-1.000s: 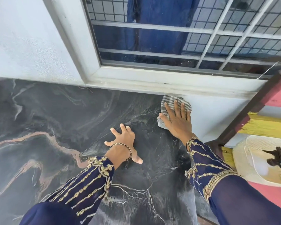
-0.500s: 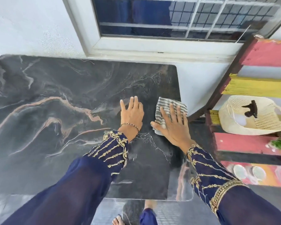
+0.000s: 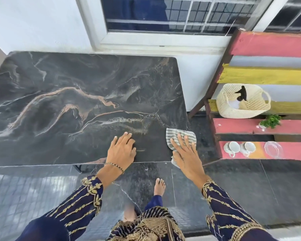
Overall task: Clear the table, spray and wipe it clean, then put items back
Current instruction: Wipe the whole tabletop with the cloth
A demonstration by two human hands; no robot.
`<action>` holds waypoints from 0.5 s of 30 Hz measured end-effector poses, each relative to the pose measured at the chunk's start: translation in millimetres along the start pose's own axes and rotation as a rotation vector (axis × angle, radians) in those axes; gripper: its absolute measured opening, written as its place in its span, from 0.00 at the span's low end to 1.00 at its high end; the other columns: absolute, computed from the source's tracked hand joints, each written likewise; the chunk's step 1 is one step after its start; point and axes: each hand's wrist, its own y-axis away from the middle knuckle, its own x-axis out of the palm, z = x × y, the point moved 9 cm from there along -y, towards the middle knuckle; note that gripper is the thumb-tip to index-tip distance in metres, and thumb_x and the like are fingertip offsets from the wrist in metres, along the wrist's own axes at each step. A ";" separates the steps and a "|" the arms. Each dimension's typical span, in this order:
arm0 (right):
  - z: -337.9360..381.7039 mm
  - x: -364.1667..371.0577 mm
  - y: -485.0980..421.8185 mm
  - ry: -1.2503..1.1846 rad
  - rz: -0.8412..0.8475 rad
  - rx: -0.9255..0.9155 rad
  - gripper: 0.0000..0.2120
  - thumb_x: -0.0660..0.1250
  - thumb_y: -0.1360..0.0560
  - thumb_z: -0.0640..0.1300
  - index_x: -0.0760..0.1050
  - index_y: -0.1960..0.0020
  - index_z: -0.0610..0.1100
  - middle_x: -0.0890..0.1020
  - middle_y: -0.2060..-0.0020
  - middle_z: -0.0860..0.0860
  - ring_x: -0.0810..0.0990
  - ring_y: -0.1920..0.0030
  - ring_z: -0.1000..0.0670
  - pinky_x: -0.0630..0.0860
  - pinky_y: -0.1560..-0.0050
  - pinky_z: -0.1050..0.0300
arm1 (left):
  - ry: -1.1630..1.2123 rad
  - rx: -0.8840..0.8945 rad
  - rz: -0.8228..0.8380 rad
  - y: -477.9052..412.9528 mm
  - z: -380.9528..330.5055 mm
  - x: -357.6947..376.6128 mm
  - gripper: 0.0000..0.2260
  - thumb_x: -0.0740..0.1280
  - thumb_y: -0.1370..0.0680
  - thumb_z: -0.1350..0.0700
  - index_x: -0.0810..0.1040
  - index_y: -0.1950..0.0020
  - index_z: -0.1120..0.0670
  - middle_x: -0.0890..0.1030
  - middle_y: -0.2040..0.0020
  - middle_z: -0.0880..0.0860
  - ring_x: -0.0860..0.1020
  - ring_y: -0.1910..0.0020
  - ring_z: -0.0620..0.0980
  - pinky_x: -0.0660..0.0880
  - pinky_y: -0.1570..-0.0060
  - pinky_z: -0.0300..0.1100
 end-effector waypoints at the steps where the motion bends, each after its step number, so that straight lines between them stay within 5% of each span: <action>1: 4.4 -1.5 5.6 -0.071 -0.005 -0.001 0.25 0.51 0.14 0.48 0.47 0.20 0.57 0.45 0.19 0.56 0.37 0.20 0.53 0.36 0.21 0.51 | 0.018 -0.004 -0.005 4.4 4.1 -2.2 0.15 0.60 0.20 0.51 0.75 0.35 0.52 0.68 0.26 0.49 0.60 0.23 0.48 0.55 0.24 0.50; 7: 34.7 -9.6 41.3 -0.326 0.022 0.063 0.20 0.54 0.15 0.45 0.67 0.24 0.53 0.57 0.21 0.59 0.49 0.20 0.58 0.51 0.22 0.57 | 0.121 -0.055 -0.042 21.1 20.0 -25.5 0.14 0.62 0.21 0.52 0.76 0.37 0.52 0.70 0.27 0.50 0.62 0.24 0.49 0.60 0.27 0.50; 9: 46.9 -9.1 51.1 -0.396 0.035 0.100 0.19 0.55 0.15 0.45 0.70 0.25 0.54 0.63 0.22 0.56 0.63 0.23 0.57 0.62 0.25 0.52 | 0.141 -0.057 -0.038 20.8 19.7 -28.6 0.14 0.62 0.21 0.53 0.77 0.37 0.53 0.71 0.27 0.51 0.63 0.24 0.50 0.61 0.28 0.50; 11: 59.3 -5.6 59.7 -0.516 0.035 0.125 0.18 0.56 0.16 0.44 0.75 0.29 0.53 0.79 0.36 0.58 0.81 0.50 0.64 0.75 0.44 0.52 | 0.165 -0.054 -0.027 19.1 16.5 -30.1 0.13 0.63 0.21 0.53 0.77 0.38 0.53 0.72 0.29 0.51 0.64 0.25 0.50 0.63 0.29 0.50; 13: 69.9 -0.4 66.4 -0.680 0.029 0.167 0.16 0.58 0.18 0.42 0.80 0.36 0.52 0.79 0.57 0.67 0.76 0.66 0.63 0.72 0.55 0.56 | 0.171 -0.030 -0.013 16.5 9.3 -31.4 0.13 0.63 0.21 0.53 0.78 0.39 0.54 0.75 0.31 0.52 0.66 0.26 0.50 0.64 0.31 0.50; 15: 75.8 4.6 69.9 -0.910 0.059 0.268 0.15 0.60 0.19 0.44 0.81 0.41 0.56 0.81 0.53 0.67 0.78 0.52 0.63 0.71 0.42 0.57 | 0.174 -0.003 -0.001 11.4 0.1 -34.9 0.12 0.63 0.22 0.54 0.79 0.41 0.54 0.77 0.34 0.52 0.69 0.29 0.52 0.67 0.34 0.50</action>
